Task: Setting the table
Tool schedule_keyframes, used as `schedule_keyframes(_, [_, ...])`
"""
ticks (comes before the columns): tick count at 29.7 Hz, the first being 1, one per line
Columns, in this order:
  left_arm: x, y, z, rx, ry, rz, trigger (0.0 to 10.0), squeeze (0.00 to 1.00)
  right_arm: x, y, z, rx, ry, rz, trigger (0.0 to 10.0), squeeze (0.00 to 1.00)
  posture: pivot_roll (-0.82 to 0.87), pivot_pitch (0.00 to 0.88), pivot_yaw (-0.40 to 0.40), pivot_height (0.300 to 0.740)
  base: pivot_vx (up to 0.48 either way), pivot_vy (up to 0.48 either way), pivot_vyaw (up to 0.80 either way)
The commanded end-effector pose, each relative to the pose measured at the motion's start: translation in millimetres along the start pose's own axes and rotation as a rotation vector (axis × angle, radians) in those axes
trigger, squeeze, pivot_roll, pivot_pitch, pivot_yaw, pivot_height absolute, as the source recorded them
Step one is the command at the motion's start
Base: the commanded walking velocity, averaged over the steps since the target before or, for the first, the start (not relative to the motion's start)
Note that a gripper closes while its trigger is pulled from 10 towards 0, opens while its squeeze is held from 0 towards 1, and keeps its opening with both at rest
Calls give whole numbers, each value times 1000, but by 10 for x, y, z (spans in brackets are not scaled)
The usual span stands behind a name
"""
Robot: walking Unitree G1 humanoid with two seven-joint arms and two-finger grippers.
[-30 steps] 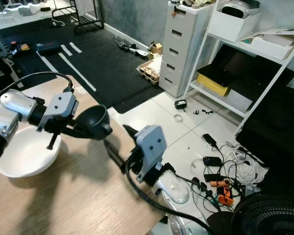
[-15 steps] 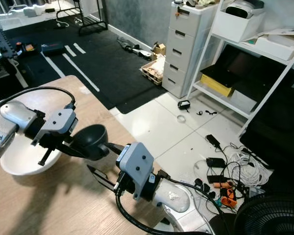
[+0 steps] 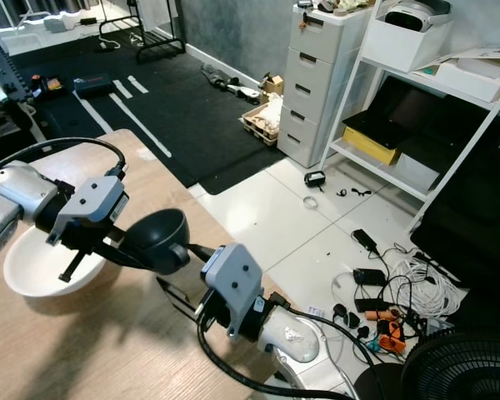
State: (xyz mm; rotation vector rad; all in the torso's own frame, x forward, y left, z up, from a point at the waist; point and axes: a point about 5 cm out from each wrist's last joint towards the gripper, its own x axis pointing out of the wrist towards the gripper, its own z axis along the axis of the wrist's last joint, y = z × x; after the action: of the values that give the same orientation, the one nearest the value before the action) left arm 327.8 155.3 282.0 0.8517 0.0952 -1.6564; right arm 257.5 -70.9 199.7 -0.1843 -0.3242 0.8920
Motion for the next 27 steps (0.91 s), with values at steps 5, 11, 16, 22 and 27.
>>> schedule_keyframes(5, [36,-46,-4,-7,-11,-40,10000,0,21,1,55,84,-63,-23,0,0,101,152,178,740,0,0,0])
schedule_keyframes(11, [33,-35,25,-5,-26,-28,10000,0,9,27,39,105,-58,-8,0,0,103,154,177,740,0,0,0])
schedule_keyframes(16, [63,16,37,60,-25,51,10000,0,-1,64,7,134,-47,13,0,0,103,154,177,740,0,0,0])
schedule_keyframes(22, [104,59,88,115,-53,115,10000,0,-7,98,-13,171,-45,36,0,0,106,156,173,740,0,0,0])
schedule_keyframes(27, [120,110,121,152,-68,187,10000,0,-5,101,-11,181,-51,37,0,0,106,157,173,740,0,0,0])
